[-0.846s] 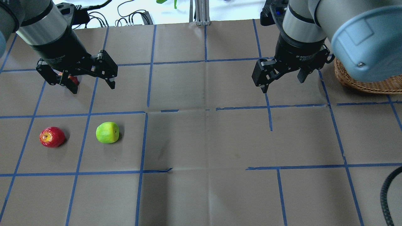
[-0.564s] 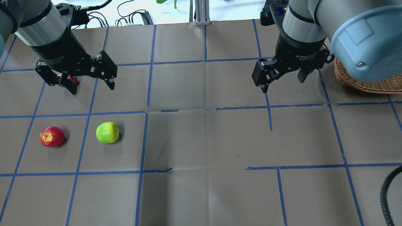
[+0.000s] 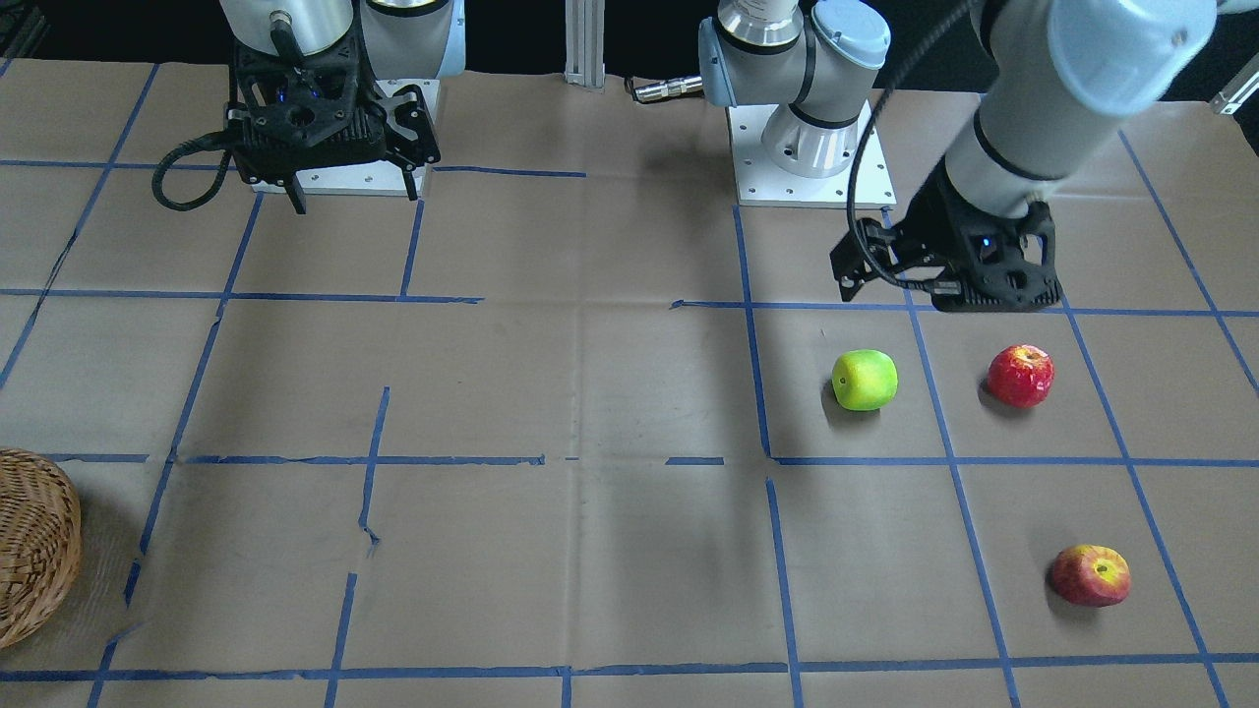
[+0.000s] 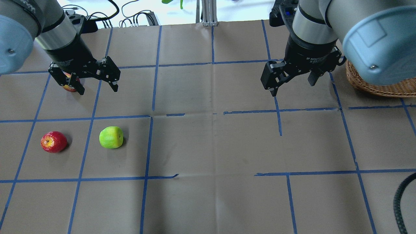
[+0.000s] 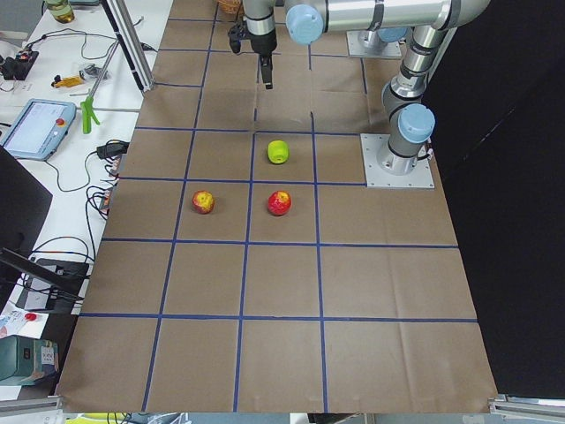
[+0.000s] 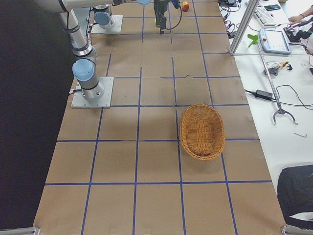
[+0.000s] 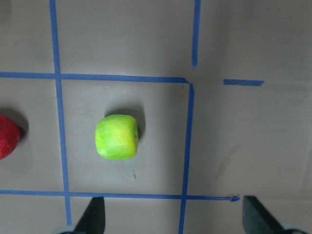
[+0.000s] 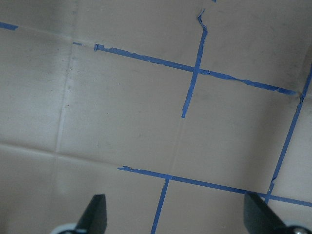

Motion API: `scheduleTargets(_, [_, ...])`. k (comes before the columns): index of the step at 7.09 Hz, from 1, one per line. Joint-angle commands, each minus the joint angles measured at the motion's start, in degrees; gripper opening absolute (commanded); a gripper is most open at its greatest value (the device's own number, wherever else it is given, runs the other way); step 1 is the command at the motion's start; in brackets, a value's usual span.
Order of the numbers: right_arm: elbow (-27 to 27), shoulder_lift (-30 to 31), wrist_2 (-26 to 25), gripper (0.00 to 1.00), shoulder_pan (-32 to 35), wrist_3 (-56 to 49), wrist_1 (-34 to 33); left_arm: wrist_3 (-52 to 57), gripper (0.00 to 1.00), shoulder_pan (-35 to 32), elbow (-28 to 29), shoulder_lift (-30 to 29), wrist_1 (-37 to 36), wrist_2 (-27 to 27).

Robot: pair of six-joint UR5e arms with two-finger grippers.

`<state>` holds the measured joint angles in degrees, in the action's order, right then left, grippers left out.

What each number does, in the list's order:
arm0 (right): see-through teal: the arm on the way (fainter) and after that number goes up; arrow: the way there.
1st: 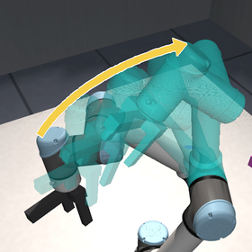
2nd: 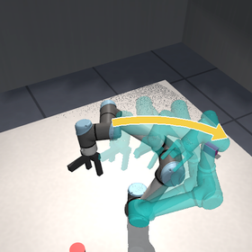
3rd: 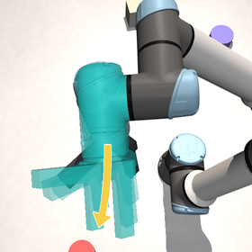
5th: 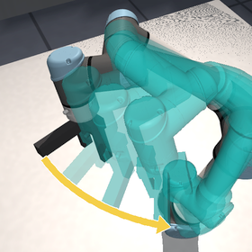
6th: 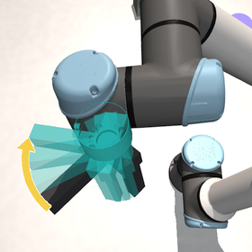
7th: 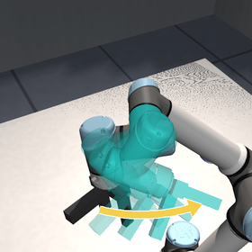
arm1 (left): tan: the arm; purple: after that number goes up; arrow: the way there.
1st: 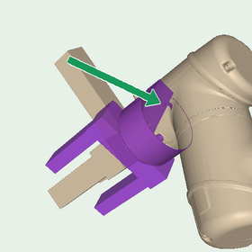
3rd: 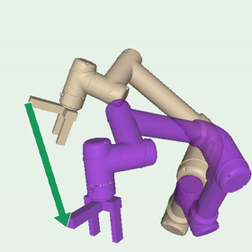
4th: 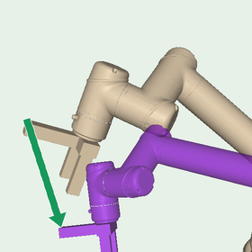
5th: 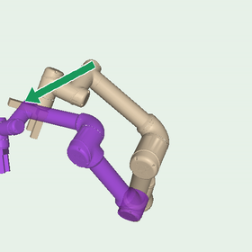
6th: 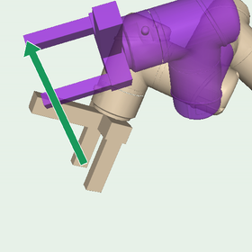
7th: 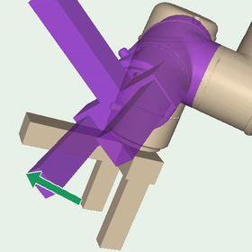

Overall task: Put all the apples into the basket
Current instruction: 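Lower the left gripper onto the green apple and close on it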

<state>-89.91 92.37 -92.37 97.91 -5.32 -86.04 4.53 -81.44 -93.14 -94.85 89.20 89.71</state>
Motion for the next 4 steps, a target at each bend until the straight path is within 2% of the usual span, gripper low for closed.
scheduleTargets(1, [0.00,0.00,0.00,1.00,0.00,-0.04,-0.01,2.83,0.98,5.93,-8.85,-4.54,-13.19,0.28])
scheduleTargets(3, [0.00,0.00,0.08,1.00,0.00,-0.04,-0.01,3.29,0.98,6.56,-19.75,-4.47,-23.75,0.20])
scheduleTargets(4, [0.00,0.00,0.08,1.00,0.00,0.05,-0.01,3.56,0.98,6.56,-23.02,-4.64,-28.59,0.29])
